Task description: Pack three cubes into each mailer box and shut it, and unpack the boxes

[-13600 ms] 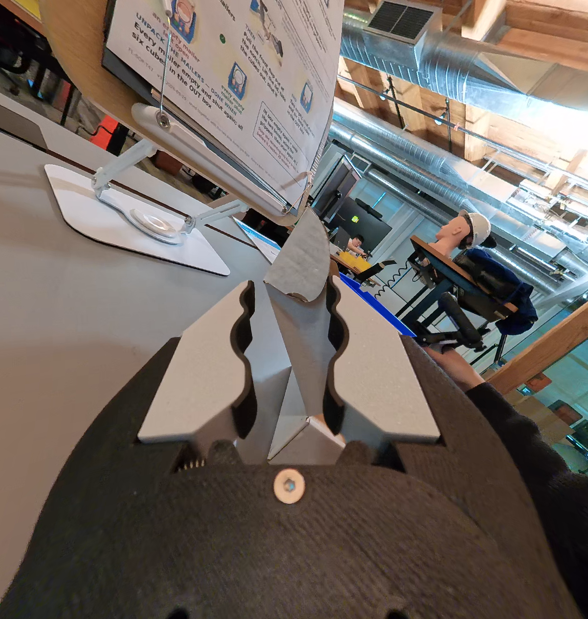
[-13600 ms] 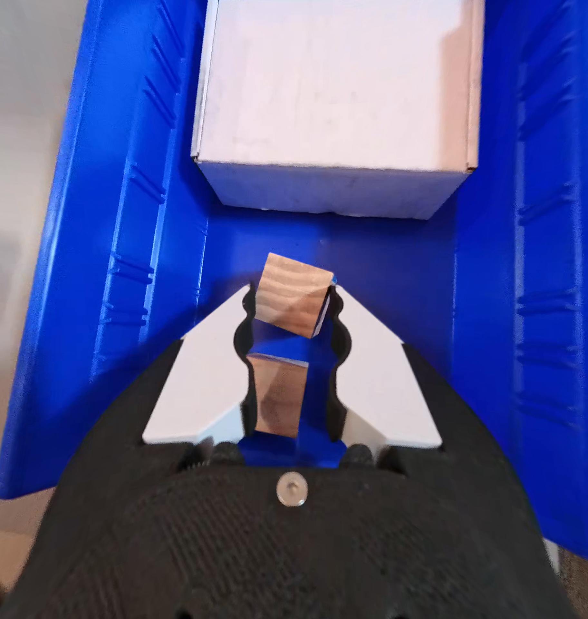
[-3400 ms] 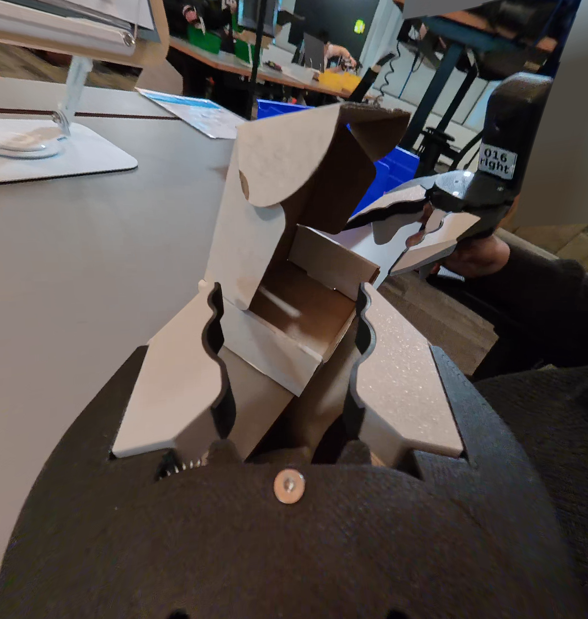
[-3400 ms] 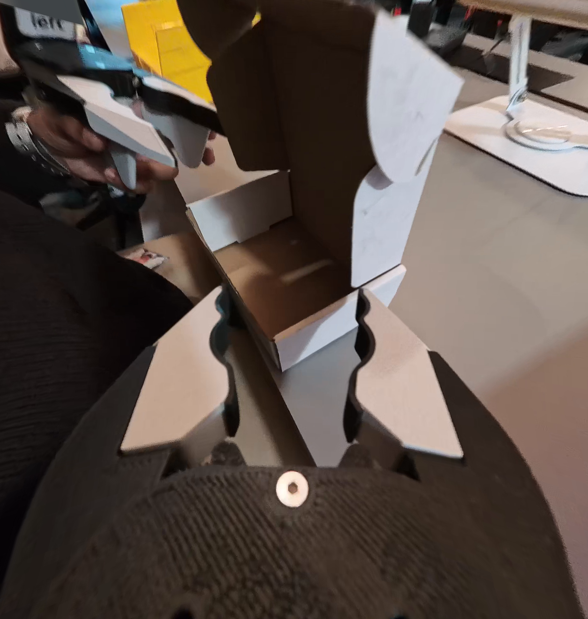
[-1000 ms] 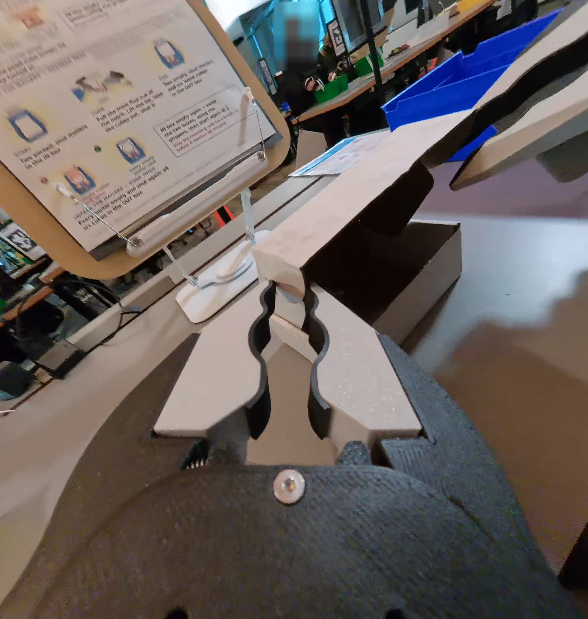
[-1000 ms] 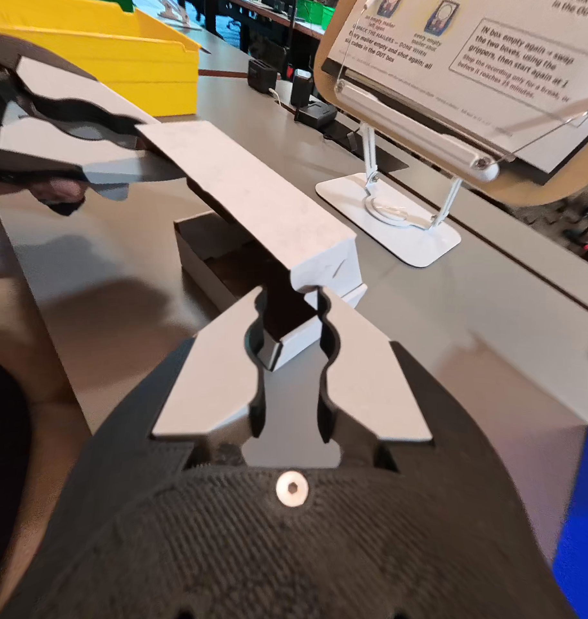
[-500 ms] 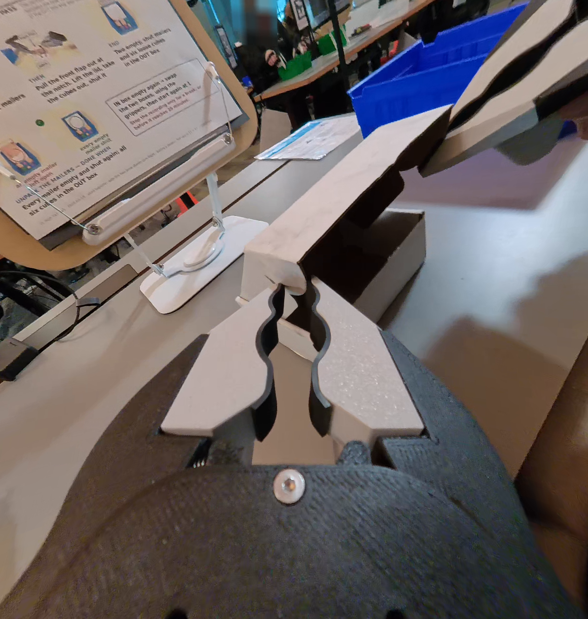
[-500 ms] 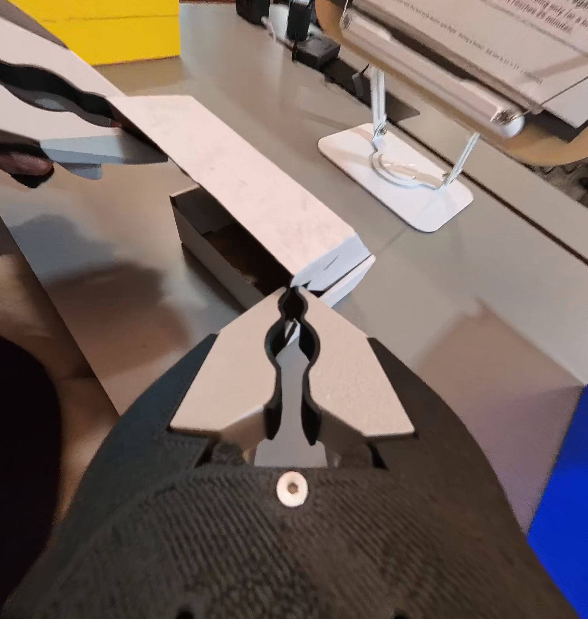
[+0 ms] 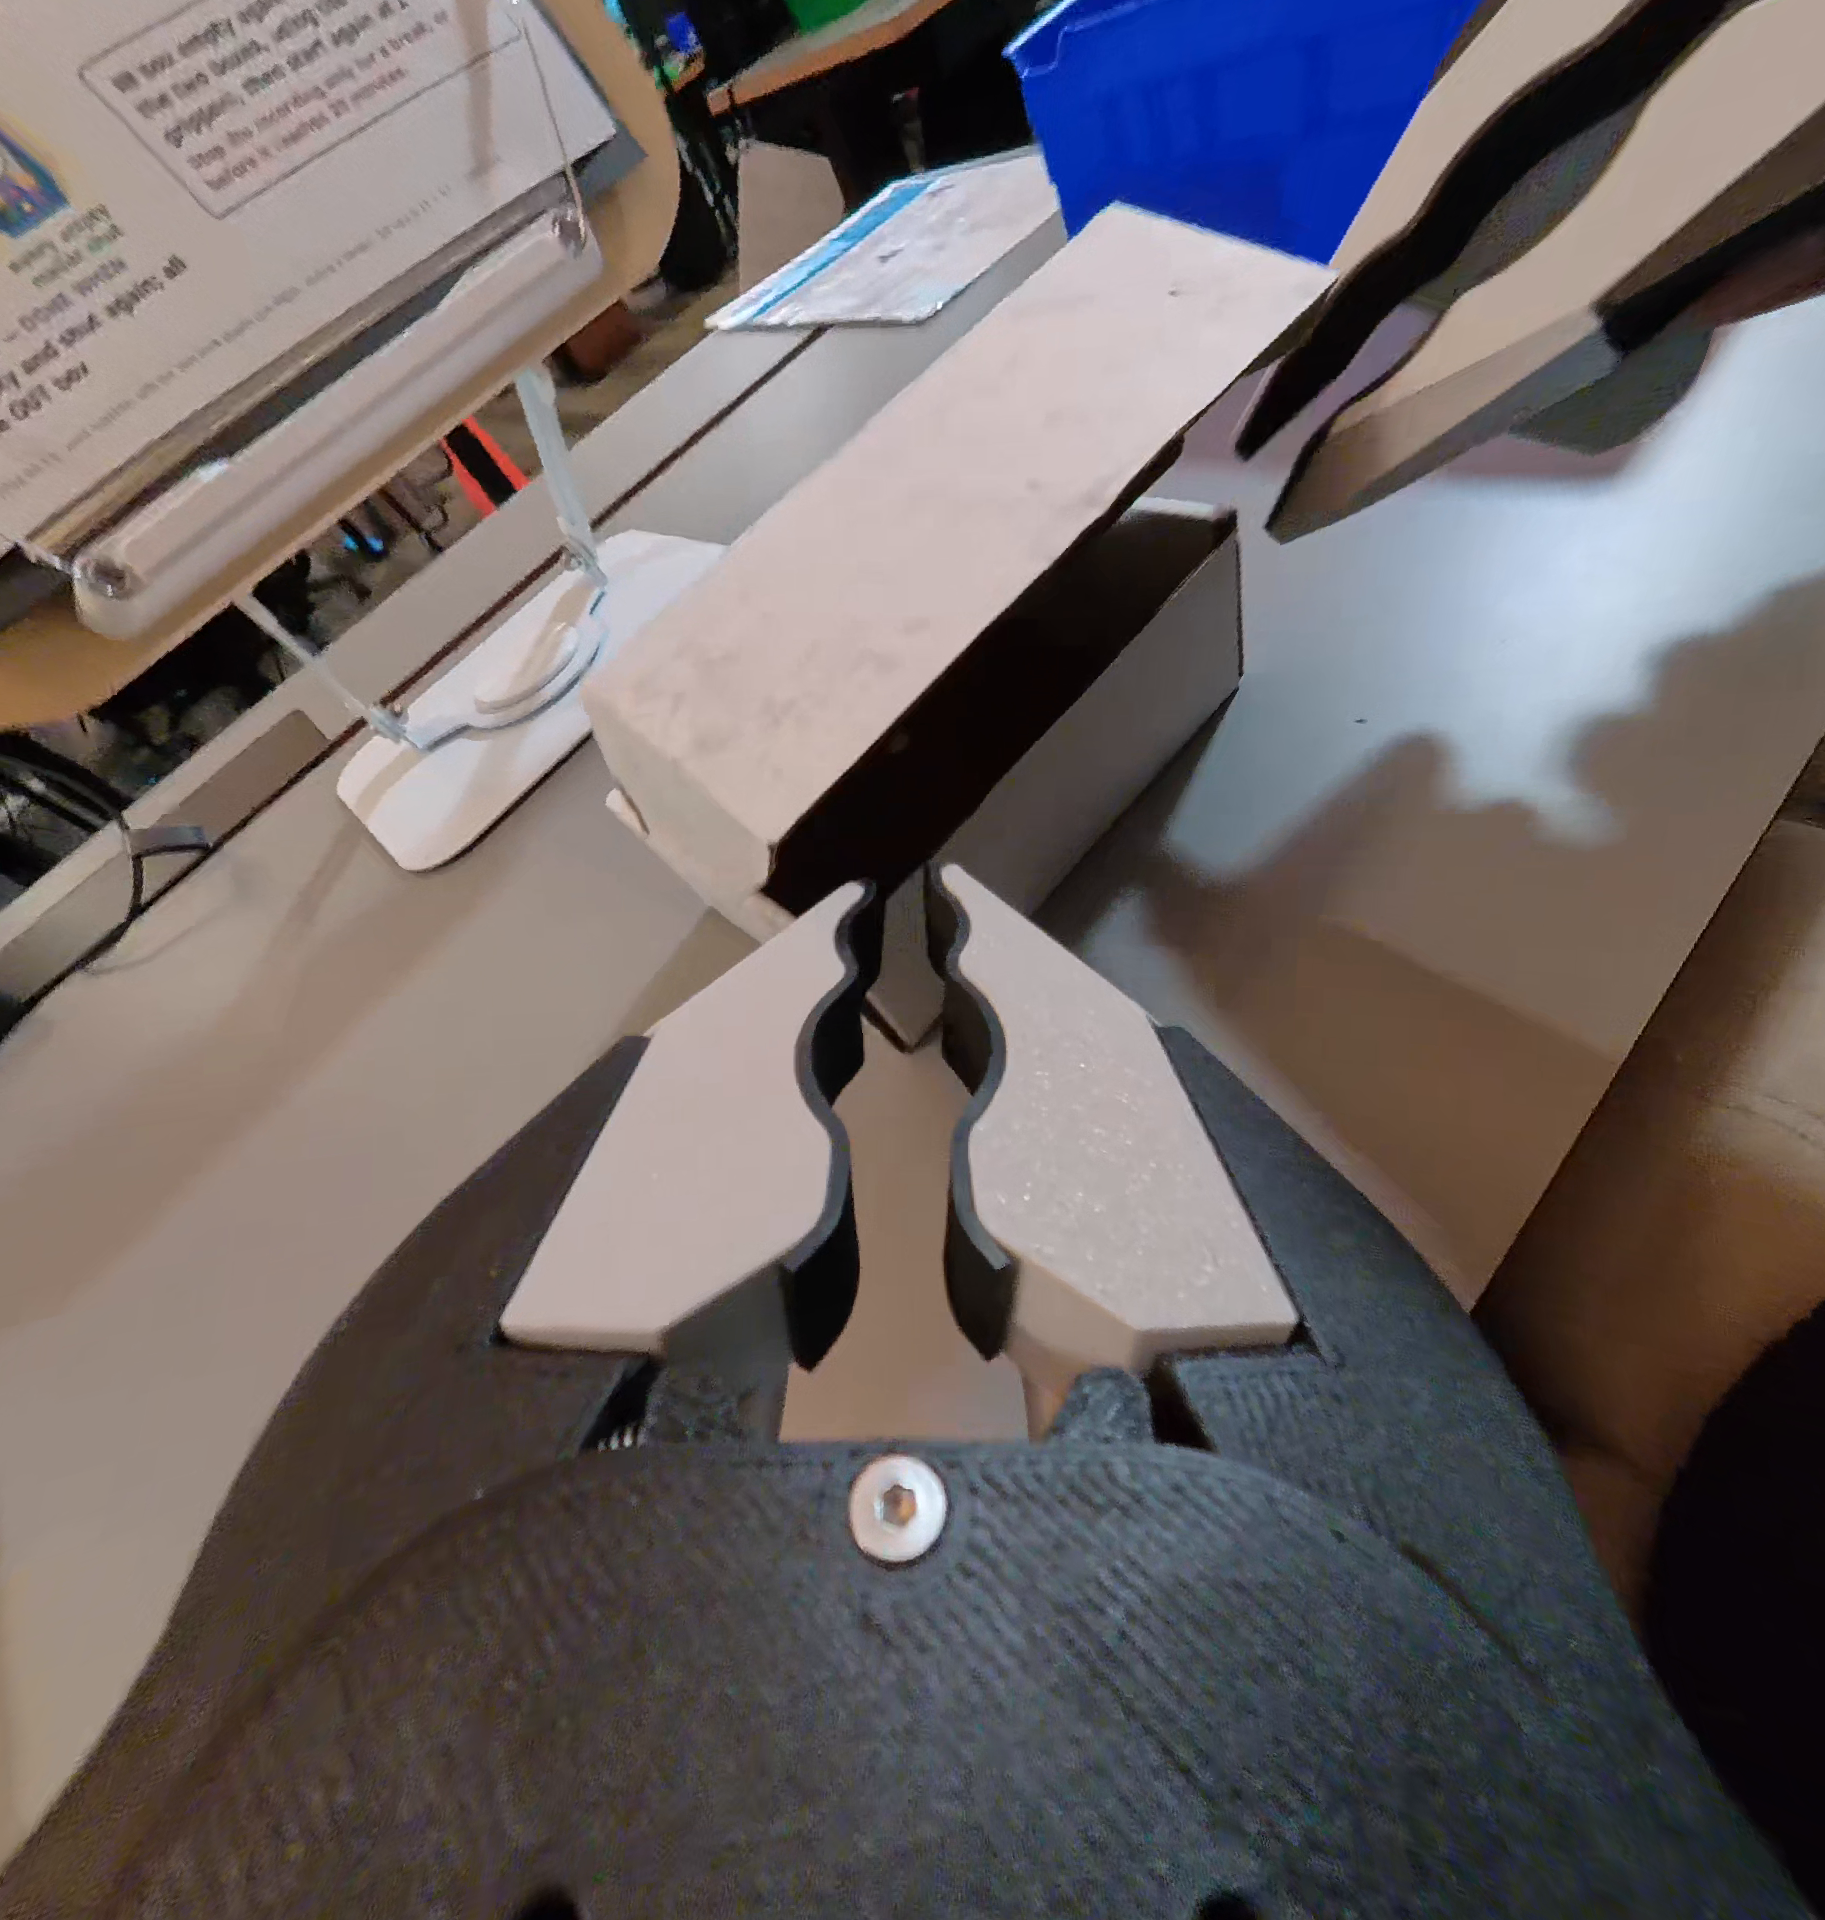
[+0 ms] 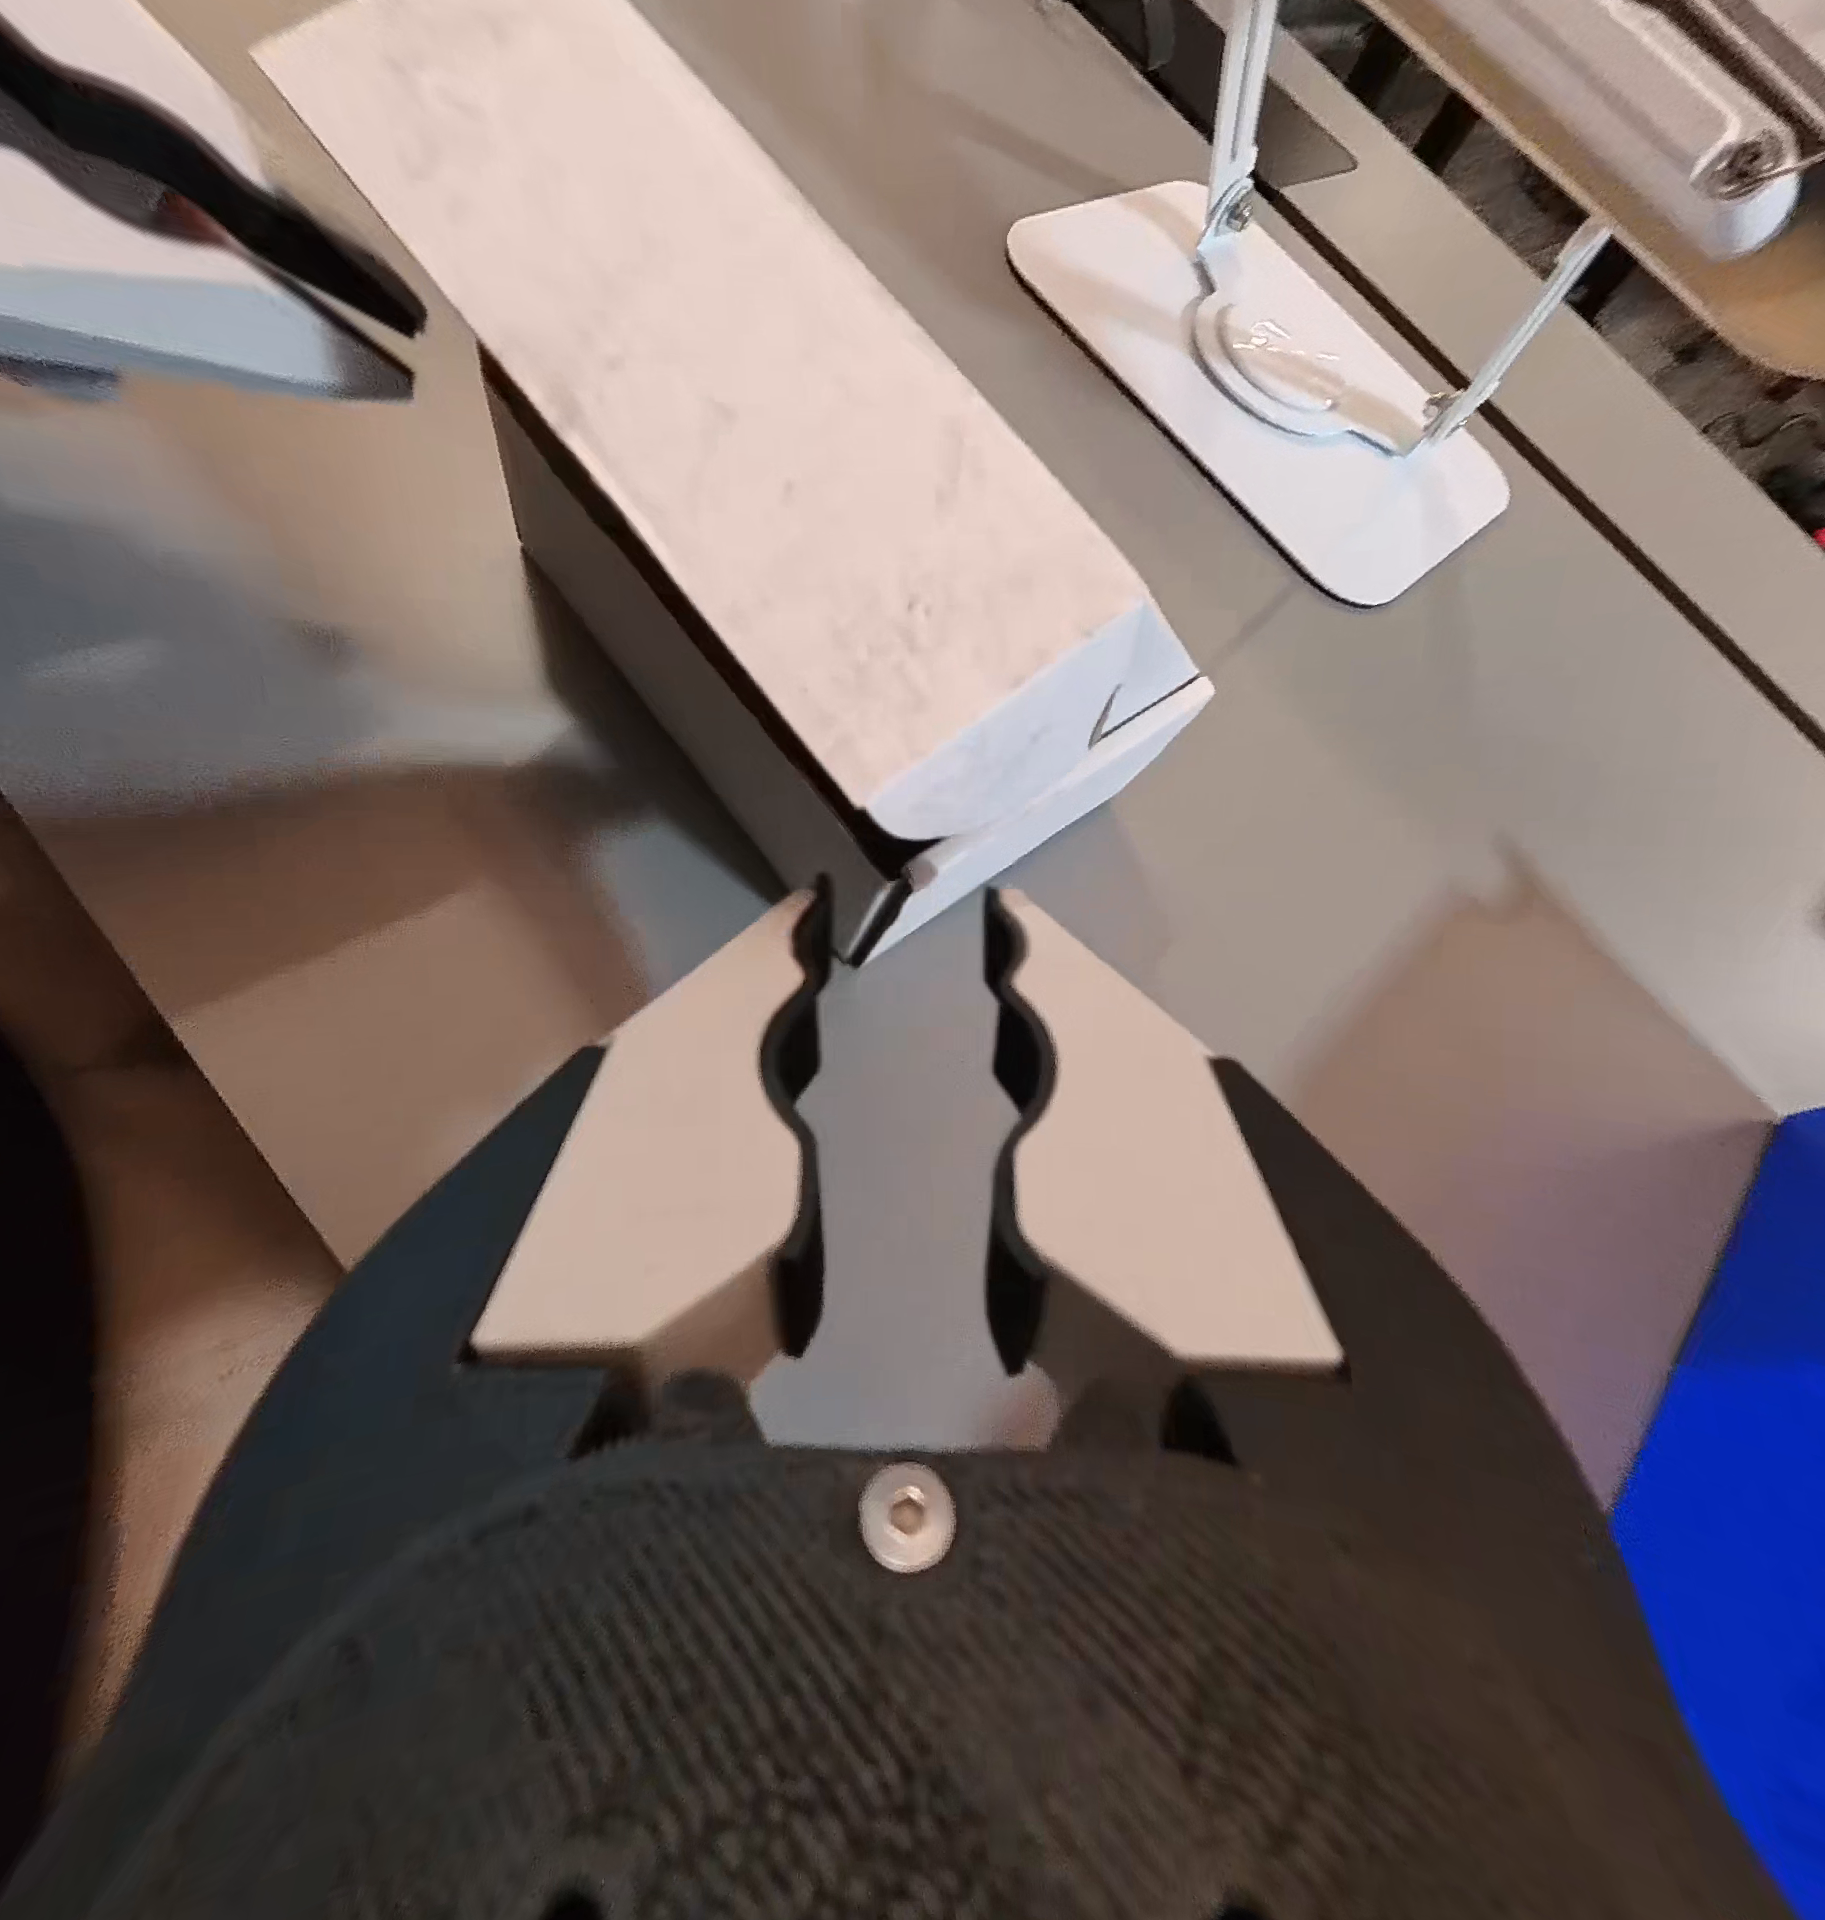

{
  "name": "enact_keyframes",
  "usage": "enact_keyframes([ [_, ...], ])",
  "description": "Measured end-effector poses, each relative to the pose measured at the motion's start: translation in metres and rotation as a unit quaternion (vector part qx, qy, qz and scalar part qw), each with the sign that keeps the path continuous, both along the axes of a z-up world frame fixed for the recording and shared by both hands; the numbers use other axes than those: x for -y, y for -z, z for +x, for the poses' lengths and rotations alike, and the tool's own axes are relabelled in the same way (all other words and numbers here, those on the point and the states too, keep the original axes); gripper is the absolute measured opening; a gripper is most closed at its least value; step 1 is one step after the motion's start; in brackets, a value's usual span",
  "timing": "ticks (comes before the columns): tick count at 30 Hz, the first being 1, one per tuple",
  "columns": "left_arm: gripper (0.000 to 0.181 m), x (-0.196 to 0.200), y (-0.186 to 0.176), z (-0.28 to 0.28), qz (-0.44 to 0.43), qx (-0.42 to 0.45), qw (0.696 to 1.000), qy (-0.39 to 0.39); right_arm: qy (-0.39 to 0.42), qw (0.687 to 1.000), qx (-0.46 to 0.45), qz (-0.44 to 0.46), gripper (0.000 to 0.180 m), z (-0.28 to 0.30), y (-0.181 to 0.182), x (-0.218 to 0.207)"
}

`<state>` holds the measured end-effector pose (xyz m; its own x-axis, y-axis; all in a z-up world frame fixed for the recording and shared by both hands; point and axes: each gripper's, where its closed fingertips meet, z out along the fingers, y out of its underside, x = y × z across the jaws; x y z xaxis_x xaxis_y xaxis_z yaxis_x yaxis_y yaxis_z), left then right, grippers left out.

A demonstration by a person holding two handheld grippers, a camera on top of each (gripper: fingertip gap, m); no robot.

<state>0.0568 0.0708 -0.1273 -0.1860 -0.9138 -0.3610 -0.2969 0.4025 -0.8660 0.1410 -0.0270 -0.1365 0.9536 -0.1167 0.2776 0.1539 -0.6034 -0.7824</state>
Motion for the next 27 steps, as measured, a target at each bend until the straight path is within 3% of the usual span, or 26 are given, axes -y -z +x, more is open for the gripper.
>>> enact_keyframes([
  [1,0.012,-0.003,0.003,-0.001,-0.006,-0.007,1.000,-0.009,0.004,1.000,0.003,0.007,0.036,0.000,-0.002,0.000],
  [4,0.041,-0.017,0.005,0.000,-0.018,-0.004,0.999,-0.045,0.010,0.999,0.018,0.047,0.051,0.002,-0.015,-0.005],
  [7,0.053,-0.029,-0.003,0.007,-0.015,0.028,0.997,-0.068,0.004,0.995,0.021,0.095,0.052,-0.001,-0.031,-0.009],
  [19,0.037,-0.015,-0.022,0.014,0.023,0.093,0.995,-0.032,-0.003,0.991,0.063,0.116,0.034,-0.006,-0.044,-0.012],
  [27,0.014,-0.020,-0.029,0.012,-0.002,0.103,0.994,-0.038,-0.005,0.994,0.049,0.099,0.027,-0.009,-0.046,-0.010],
])
